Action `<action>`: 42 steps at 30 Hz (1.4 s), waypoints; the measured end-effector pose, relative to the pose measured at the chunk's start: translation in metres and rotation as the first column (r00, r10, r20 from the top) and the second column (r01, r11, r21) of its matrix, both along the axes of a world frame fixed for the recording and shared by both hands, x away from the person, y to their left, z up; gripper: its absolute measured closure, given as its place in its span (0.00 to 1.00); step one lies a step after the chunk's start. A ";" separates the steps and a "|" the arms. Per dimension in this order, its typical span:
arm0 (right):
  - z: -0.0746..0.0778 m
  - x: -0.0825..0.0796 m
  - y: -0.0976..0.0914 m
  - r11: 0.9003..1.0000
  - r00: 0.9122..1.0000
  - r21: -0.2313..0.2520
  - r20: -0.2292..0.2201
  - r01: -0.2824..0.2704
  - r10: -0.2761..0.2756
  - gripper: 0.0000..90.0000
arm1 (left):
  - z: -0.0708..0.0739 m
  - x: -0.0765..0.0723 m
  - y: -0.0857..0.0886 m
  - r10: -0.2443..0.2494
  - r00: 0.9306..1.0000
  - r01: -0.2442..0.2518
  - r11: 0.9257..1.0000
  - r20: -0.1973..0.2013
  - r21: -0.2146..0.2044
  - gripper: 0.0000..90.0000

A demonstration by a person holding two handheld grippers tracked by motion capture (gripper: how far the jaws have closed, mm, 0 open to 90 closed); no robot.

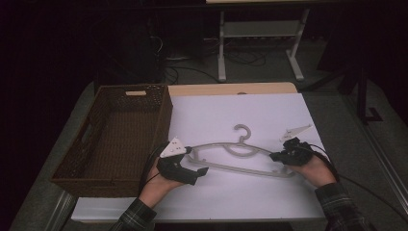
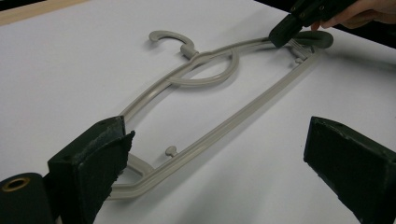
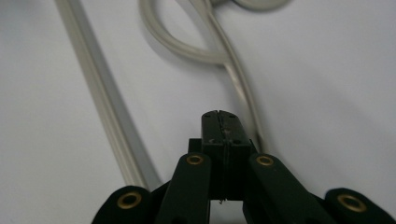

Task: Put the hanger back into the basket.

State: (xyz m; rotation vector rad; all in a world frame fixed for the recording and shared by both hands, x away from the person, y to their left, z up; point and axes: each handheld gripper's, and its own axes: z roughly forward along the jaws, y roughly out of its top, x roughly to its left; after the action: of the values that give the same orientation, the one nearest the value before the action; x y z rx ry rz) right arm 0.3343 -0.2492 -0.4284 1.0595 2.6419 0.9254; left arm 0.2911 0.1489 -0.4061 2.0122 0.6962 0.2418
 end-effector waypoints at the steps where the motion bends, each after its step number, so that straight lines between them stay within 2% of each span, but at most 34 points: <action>1: -0.001 -0.001 -0.003 1.000 1.000 -0.005 -0.004 0.009 -0.009 0.99 | 0.000 0.000 0.000 0.001 1.000 -0.001 1.000 -0.001 0.000 0.07; 5: -0.006 0.000 -0.010 0.998 0.999 -0.046 -0.002 0.037 -0.037 1.00 | 0.000 0.000 0.000 -0.002 1.000 0.002 1.000 -0.001 0.001 0.07; 7: -0.006 0.001 -0.011 0.998 0.999 -0.043 -0.004 0.044 -0.044 1.00 | 0.000 0.000 0.000 -0.002 1.000 0.002 1.000 -0.001 0.003 0.07; 12: -0.008 0.010 -0.016 0.995 0.997 -0.063 0.023 0.073 -0.072 1.00 | -0.001 0.000 -0.001 -0.005 1.000 0.005 1.000 -0.003 0.006 0.07; 15: -0.011 0.021 -0.020 0.989 0.994 -0.108 0.043 0.103 -0.099 1.00 | -0.001 0.000 -0.001 -0.003 1.000 0.003 1.000 -0.003 0.005 0.07; 18: -0.013 0.034 -0.027 0.979 0.986 -0.129 0.078 0.158 -0.149 1.00 | -0.001 0.000 -0.001 -0.004 1.000 0.004 1.000 -0.003 0.007 0.07; 20: -0.013 0.038 -0.030 0.977 0.983 -0.123 0.085 0.174 -0.164 1.00 | -0.001 0.000 -0.001 -0.004 1.000 0.004 1.000 -0.003 0.009 0.07; 21: -0.014 0.042 -0.035 0.978 0.979 -0.082 0.088 0.193 -0.186 1.00 | -0.001 0.000 -0.001 -0.004 1.000 0.004 1.000 -0.004 0.009 0.07; 22: -0.013 0.042 -0.035 0.977 0.977 -0.074 0.090 0.198 -0.191 1.00 | -0.001 0.000 -0.001 -0.004 1.000 0.004 1.000 -0.004 0.008 0.07; 24: -0.011 0.040 -0.036 0.979 0.977 -0.064 0.095 0.195 -0.189 1.00 | -0.001 0.000 -0.001 -0.004 1.000 0.004 1.000 -0.004 0.008 0.07; 25: -0.004 0.035 -0.033 0.981 0.977 -0.039 0.107 0.189 -0.184 1.00 | -0.001 0.000 -0.001 -0.003 1.000 0.003 1.000 -0.004 0.011 0.07; 29: 0.004 0.022 -0.025 0.987 0.981 0.028 0.110 0.160 -0.162 1.00 | -0.001 0.000 -0.001 -0.003 1.000 0.003 1.000 -0.004 0.013 0.07; 31: 0.006 0.015 -0.019 0.988 0.985 0.079 0.101 0.134 -0.141 1.00 | -0.001 -0.001 -0.001 -0.004 1.000 0.004 1.000 -0.002 0.013 0.07; 35: 0.006 0.006 0.002 0.992 0.991 0.101 0.095 0.082 -0.091 1.00 | -0.002 -0.001 -0.001 -0.006 1.000 0.006 1.000 -0.005 0.016 0.07; 37: 0.005 0.003 0.014 0.994 0.994 0.101 0.091 0.046 -0.055 1.00 | -0.002 -0.001 -0.002 -0.007 1.000 0.007 1.000 -0.003 0.020 0.07; 42: 0.000 0.003 0.036 0.995 0.997 0.095 0.077 -0.004 -0.004 1.00 | -0.003 -0.001 -0.002 -0.008 1.000 0.008 1.000 -0.005 0.024 0.07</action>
State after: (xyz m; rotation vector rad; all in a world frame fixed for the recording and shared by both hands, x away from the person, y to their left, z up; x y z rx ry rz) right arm 0.3370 -0.2134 -0.4281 1.0223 2.5586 1.0798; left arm 0.2905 0.1468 -0.4088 2.0387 0.6911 0.2417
